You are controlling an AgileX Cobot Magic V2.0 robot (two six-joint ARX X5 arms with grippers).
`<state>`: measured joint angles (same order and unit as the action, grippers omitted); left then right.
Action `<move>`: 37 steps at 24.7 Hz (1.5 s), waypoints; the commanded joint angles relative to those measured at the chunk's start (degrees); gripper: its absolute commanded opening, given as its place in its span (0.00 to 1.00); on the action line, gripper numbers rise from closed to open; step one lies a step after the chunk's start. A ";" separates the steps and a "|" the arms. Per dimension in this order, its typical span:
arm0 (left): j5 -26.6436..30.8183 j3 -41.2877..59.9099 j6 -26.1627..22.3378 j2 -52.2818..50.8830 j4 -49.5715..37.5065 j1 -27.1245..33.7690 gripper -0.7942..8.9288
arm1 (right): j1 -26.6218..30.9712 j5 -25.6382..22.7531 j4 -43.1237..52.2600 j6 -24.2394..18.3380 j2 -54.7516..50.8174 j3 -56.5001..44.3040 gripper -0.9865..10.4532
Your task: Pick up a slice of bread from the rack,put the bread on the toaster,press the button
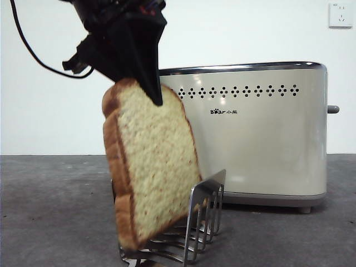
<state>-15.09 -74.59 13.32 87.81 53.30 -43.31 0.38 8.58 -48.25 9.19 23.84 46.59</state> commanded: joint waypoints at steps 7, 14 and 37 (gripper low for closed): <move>0.13 -5.29 -4.52 -1.79 7.72 -0.31 0.08 | -0.04 0.00 0.17 -0.26 -0.02 0.17 0.09; 0.11 -11.54 -9.42 -3.69 14.32 -1.60 0.07 | -0.04 0.00 0.17 -0.26 0.00 0.17 0.09; 1.64 -36.74 -74.27 -2.89 13.18 -6.29 0.07 | -0.04 0.00 0.15 -0.28 0.04 0.17 0.09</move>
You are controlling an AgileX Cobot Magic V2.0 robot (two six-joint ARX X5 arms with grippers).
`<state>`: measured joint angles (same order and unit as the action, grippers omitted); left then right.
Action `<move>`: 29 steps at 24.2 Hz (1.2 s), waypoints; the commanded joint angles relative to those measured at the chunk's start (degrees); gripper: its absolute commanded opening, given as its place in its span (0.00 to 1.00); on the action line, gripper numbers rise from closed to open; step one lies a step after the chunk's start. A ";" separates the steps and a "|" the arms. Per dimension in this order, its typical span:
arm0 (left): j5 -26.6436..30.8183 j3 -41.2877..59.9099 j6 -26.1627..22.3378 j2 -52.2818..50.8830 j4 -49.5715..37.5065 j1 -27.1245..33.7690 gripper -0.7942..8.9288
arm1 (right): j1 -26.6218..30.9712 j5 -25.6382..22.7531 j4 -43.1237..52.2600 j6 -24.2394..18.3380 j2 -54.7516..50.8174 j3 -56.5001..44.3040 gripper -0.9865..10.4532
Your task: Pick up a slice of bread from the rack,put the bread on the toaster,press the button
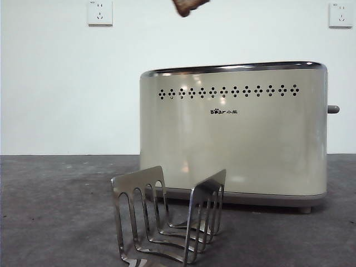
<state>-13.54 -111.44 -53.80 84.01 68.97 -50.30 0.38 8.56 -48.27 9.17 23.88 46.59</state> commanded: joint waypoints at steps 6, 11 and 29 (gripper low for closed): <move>0.72 0.11 -10.56 4.39 -6.03 1.44 0.07 | -0.04 0.04 -0.24 -0.28 0.00 0.17 0.09; 3.61 0.09 -10.58 7.74 -6.05 1.64 0.07 | -0.04 0.02 -1.46 -0.37 0.00 0.17 0.09; 7.58 0.09 -10.97 17.09 -7.28 3.04 0.07 | -0.04 0.04 -1.64 -0.42 0.00 0.17 0.09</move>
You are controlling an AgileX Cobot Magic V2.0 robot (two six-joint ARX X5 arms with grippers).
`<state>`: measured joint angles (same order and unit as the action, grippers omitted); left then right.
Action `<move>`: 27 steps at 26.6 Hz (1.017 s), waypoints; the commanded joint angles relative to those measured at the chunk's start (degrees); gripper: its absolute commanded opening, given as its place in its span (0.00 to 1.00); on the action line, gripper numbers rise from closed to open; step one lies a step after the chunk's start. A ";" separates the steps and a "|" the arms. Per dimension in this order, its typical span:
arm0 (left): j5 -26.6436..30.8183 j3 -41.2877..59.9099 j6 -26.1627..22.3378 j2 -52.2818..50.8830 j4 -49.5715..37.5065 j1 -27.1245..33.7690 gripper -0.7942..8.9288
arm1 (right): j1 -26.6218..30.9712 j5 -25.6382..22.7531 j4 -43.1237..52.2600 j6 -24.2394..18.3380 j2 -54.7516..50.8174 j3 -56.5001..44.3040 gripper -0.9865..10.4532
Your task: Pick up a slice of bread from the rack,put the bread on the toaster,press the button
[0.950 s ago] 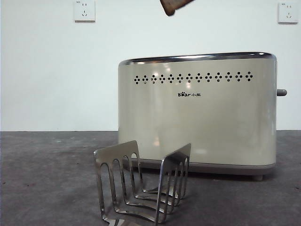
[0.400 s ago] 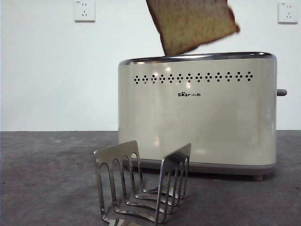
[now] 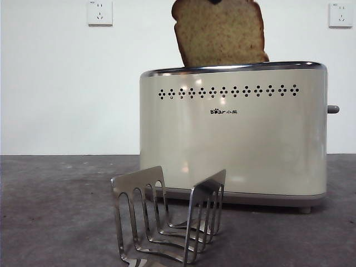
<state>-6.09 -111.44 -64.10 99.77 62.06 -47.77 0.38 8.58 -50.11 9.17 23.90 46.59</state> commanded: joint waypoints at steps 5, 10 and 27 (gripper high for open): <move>0.11 0.09 -0.68 3.39 -1.03 0.90 0.07 | -0.04 0.02 0.11 -0.42 -0.02 0.17 0.09; 0.15 0.09 -0.68 5.33 -2.10 1.18 0.07 | -0.04 0.02 0.02 -0.42 -0.02 0.17 0.09; 0.15 0.11 0.09 10.97 -4.74 1.64 0.07 | -0.04 0.02 -1.07 -0.42 -0.02 0.17 0.09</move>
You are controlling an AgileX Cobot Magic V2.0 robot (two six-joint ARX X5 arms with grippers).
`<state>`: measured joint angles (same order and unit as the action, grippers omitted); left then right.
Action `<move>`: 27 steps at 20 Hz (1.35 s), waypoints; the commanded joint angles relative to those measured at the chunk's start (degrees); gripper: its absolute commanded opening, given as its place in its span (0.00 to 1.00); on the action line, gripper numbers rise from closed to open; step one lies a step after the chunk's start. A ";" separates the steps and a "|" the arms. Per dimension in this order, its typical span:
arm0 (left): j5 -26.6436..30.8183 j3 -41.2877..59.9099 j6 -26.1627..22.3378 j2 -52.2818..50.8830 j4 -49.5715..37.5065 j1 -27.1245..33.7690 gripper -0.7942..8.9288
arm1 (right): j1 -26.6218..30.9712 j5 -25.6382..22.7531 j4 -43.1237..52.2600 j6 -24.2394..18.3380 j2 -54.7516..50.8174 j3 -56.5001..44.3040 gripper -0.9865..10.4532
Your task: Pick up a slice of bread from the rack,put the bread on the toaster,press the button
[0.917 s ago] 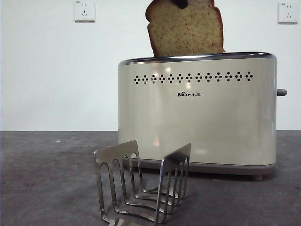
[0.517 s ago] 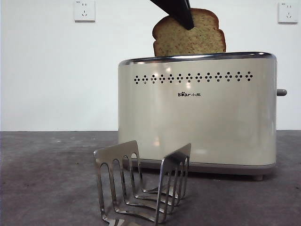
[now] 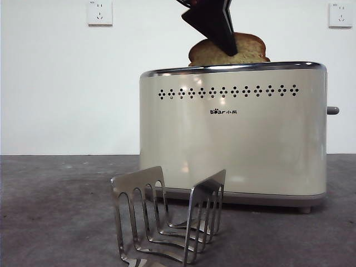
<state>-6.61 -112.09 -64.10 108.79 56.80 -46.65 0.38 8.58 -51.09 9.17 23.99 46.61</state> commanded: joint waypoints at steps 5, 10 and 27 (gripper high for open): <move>0.68 0.76 4.02 2.01 0.57 0.50 0.10 | -0.04 0.02 0.00 -0.42 -0.11 0.15 0.09; 0.63 0.74 6.71 0.96 0.07 0.50 0.48 | -0.04 0.00 0.00 -0.42 -0.11 0.15 0.09; 0.24 0.68 43.74 -25.11 12.46 1.38 0.07 | 0.02 4.96 5.27 -0.85 15.30 0.15 0.08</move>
<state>-6.17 -111.63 -25.76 83.48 69.10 -45.54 0.38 13.10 -46.13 8.97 39.05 46.61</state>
